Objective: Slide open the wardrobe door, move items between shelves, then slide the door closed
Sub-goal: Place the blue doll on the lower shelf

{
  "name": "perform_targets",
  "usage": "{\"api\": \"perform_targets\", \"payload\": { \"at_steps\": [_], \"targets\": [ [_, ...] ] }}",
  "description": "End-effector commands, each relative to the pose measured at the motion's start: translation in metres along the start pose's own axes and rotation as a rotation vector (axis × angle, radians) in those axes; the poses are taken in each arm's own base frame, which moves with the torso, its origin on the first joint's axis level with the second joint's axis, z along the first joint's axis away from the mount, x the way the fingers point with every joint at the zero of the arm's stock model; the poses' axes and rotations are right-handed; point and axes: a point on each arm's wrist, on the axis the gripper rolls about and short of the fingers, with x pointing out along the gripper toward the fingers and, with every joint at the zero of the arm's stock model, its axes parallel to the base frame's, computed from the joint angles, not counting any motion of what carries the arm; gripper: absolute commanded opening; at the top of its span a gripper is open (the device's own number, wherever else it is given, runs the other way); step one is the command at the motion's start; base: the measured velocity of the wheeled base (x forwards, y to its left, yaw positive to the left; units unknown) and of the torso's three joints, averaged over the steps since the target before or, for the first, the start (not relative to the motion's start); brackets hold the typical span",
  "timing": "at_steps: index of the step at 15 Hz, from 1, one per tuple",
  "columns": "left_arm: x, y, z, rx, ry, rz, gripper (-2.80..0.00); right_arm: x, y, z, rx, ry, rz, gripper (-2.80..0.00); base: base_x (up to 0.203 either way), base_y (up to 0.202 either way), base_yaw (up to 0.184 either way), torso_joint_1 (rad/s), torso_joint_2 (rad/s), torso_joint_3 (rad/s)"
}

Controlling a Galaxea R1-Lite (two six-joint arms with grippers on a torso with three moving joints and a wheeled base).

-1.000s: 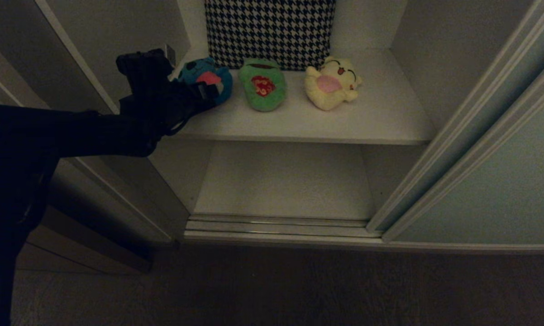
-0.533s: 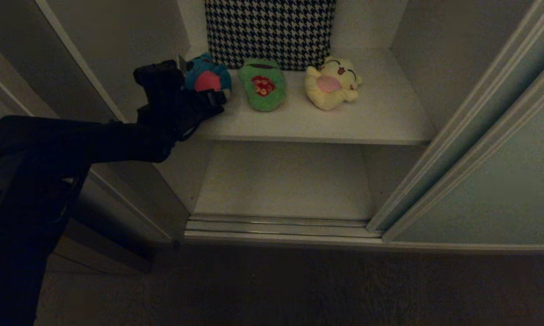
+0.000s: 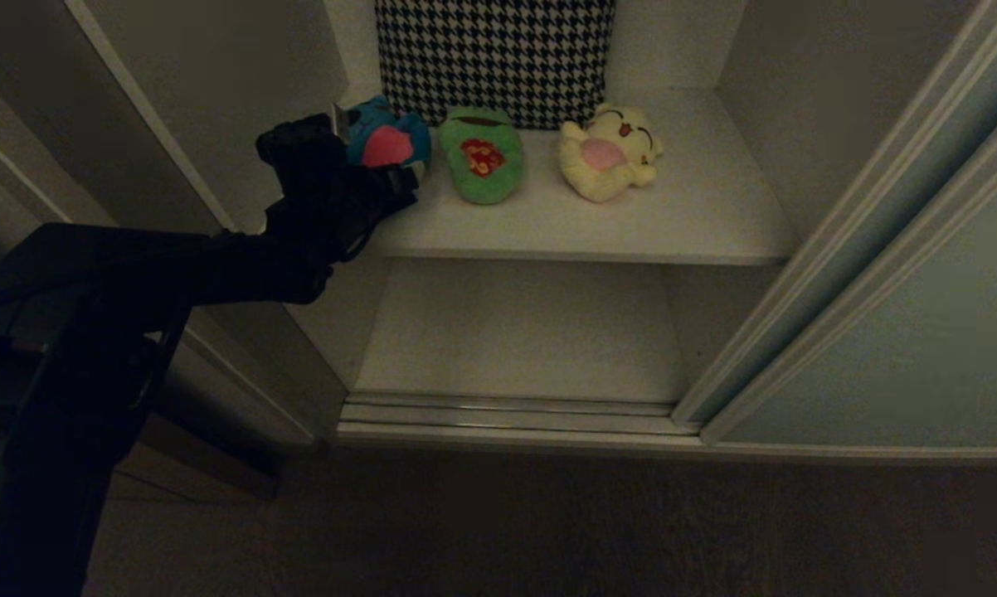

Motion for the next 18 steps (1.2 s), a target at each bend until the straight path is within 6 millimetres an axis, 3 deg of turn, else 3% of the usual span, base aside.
{"api": "perform_targets", "payload": {
  "at_steps": [1, 10, 18],
  "targets": [
    [0.000, 0.000, 0.000, -0.002, -0.005, -0.001, -2.80, 0.000, 0.000, 0.000, -0.001, -0.002, 0.001, -2.80, 0.000, 0.000, 0.000, 0.000, 0.00, 0.000],
    [0.000, -0.001, 0.002, -0.004, -0.010, -0.006, -2.80, 0.000, 0.000, 0.000, -0.001, -0.001, 0.001, -2.80, 0.000, 0.000, 0.000, 0.000, 0.00, 0.000],
    [-0.026, -0.018, 0.057, -0.014, -0.084, -0.028, -2.80, 0.000, 0.000, 0.000, -0.001, -0.002, 0.001, -2.80, 0.000, 0.000, 0.000, 0.000, 0.00, 0.000]
  ]
}}
